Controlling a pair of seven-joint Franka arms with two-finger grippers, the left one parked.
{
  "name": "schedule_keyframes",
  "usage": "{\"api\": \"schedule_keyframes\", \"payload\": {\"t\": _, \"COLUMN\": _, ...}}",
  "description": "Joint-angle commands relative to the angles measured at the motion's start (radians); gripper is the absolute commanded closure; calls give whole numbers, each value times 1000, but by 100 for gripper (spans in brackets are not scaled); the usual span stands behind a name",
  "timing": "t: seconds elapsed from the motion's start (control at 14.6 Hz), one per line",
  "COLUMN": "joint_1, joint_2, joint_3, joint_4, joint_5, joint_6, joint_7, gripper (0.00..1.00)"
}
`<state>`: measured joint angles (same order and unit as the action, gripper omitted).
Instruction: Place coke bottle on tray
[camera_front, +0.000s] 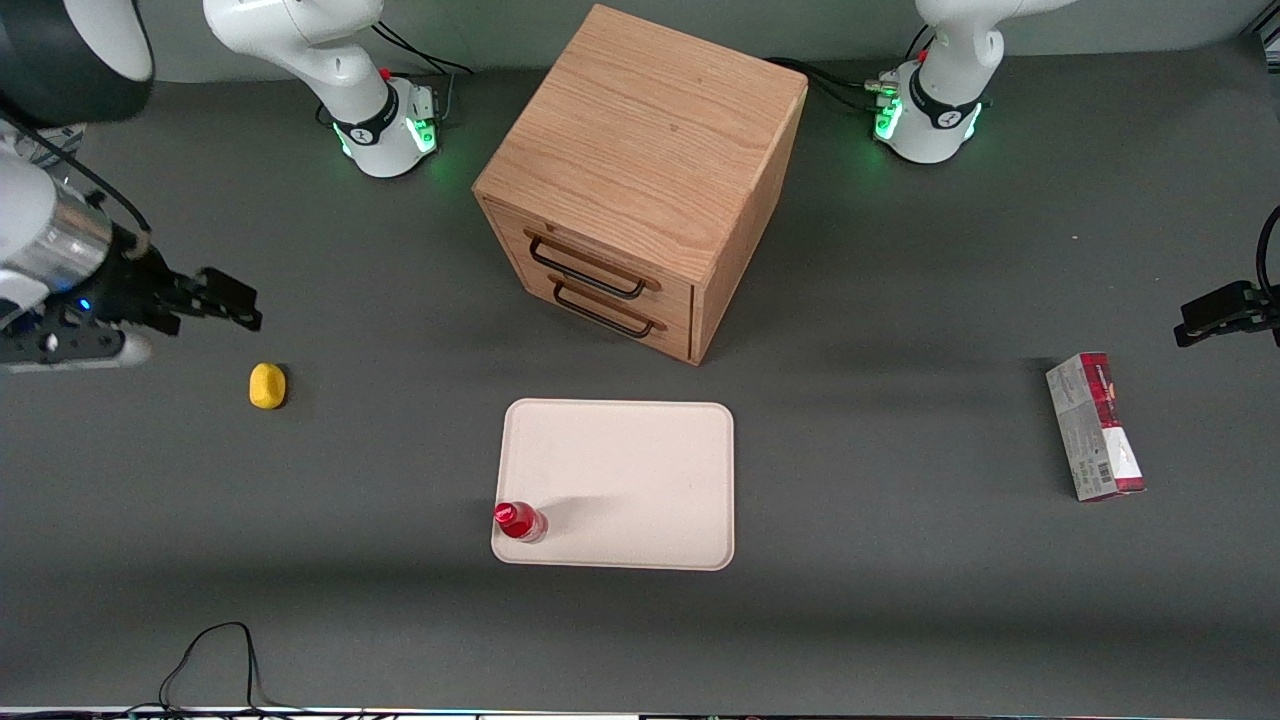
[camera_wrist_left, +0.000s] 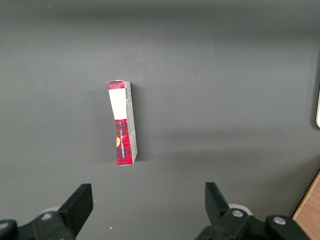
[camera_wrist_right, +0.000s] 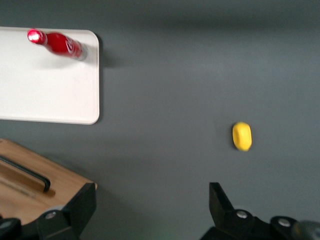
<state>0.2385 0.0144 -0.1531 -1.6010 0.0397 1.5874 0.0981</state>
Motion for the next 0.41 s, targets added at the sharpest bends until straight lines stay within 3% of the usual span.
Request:
{"api": "schedule_keyframes", "payload": {"t": 0.0, "joint_1": -4, "joint_2": -99, "joint_3": -2, "joint_4": -112, "joint_5": 20, "joint_6": 17, "joint_7": -1, "gripper": 0}}
{"api": "schedule_keyframes", "payload": {"t": 0.34, "joint_1": -4, "joint_2": -99, "joint_3": 0, "joint_4": -109, "joint_5": 11, "joint_6": 20, "joint_7": 14, "gripper": 0}}
